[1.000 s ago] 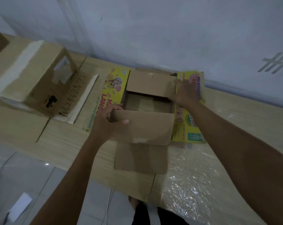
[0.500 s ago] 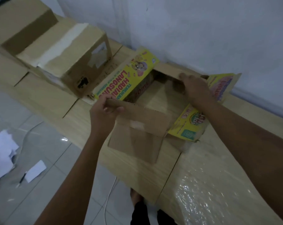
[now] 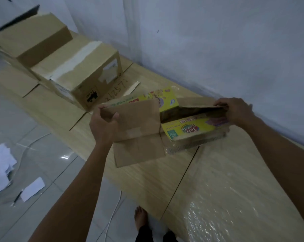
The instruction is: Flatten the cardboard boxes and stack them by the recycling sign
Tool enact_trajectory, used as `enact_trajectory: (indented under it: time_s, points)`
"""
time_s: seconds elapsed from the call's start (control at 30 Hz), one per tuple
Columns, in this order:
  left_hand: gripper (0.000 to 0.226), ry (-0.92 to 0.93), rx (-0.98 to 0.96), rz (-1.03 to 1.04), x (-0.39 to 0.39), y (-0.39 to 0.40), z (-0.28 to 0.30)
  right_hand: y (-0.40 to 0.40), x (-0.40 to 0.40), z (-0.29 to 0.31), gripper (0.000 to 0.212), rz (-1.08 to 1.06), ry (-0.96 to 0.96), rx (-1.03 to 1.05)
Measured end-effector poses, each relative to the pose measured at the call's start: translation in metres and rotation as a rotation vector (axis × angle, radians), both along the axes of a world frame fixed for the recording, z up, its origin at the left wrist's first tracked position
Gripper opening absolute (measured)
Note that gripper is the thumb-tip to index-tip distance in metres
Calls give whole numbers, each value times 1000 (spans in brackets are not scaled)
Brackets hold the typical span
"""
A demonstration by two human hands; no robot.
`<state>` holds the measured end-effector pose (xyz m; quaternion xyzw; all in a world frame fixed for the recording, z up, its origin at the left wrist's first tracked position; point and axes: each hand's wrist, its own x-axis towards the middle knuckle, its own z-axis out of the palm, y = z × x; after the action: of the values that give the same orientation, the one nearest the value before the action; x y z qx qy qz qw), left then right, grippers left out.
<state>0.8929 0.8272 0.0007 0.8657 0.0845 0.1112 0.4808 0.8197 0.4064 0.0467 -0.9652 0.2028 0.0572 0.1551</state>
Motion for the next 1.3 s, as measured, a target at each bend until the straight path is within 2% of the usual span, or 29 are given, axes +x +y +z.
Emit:
enact_trajectory:
  time_s: [0.13,0.2,0.27,0.3,0.37,0.4,0.43,0.47,0.53,0.57,0.6,0.7,0.77,0.87,0.97,1.03,1.1,1.13,1.2,1.3]
  points:
    - [49,54,59,75,6,2,-3,-18,-17,0,54,74,-163,117]
    - [50,136,90,82,8,0,-2,-15,-29,-5,47,-86,-211,206]
    - [48,184,100,52,11,-1,-2,0,-45,-15,49,-321,-371,352]
    - [46,195,79,25,13,0,-3,13,-52,-22,55,-470,-472,338]
    - [42,179,-26,-52,14,2,-5,41,-60,-33,89,-904,-590,358]
    - [39,152,-54,-78,12,2,-5,59,-63,-35,98,-1176,-598,495]
    - [36,113,-63,-83,9,2,-5,76,-65,-40,98,-1387,-580,709]
    - [35,72,-67,-80,4,0,-4,93,-67,-44,90,-1460,-560,979]
    - [38,-11,-64,-76,-10,-6,-2,128,-68,-46,69,-1255,-516,1542]
    - [42,-44,-77,-81,-19,-10,-2,143,-66,-43,68,-1124,-536,1696]
    - [50,-59,-119,-91,-28,-14,-1,154,-62,-40,67,-1058,-561,1767]
    - [88,-1,-301,-137,-48,-19,-2,179,-43,-29,64,-1009,-597,1761]
    - [94,31,-297,-177,-55,-20,-7,190,-33,-23,87,-973,-588,1758]
    - [71,57,-256,-259,-67,-22,-9,198,-23,-11,124,-915,-558,1671]
    - [28,56,-210,-346,-81,-18,-9,198,-11,-6,139,-875,-475,1600]
    - [34,-23,-133,-431,-90,-15,-10,199,-7,-9,140,-886,-440,1529]
    - [21,-156,-61,-546,-103,-15,-4,201,-4,-13,131,-896,-403,1418]
    - [17,-233,-20,-600,-110,-16,-1,203,-4,-11,115,-907,-413,1376]
    - [30,-366,48,-674,-120,-15,0,206,-7,-4,85,-916,-488,1376]
    - [56,-487,147,-758,-137,-14,14,206,-18,7,52,-833,-509,1512]
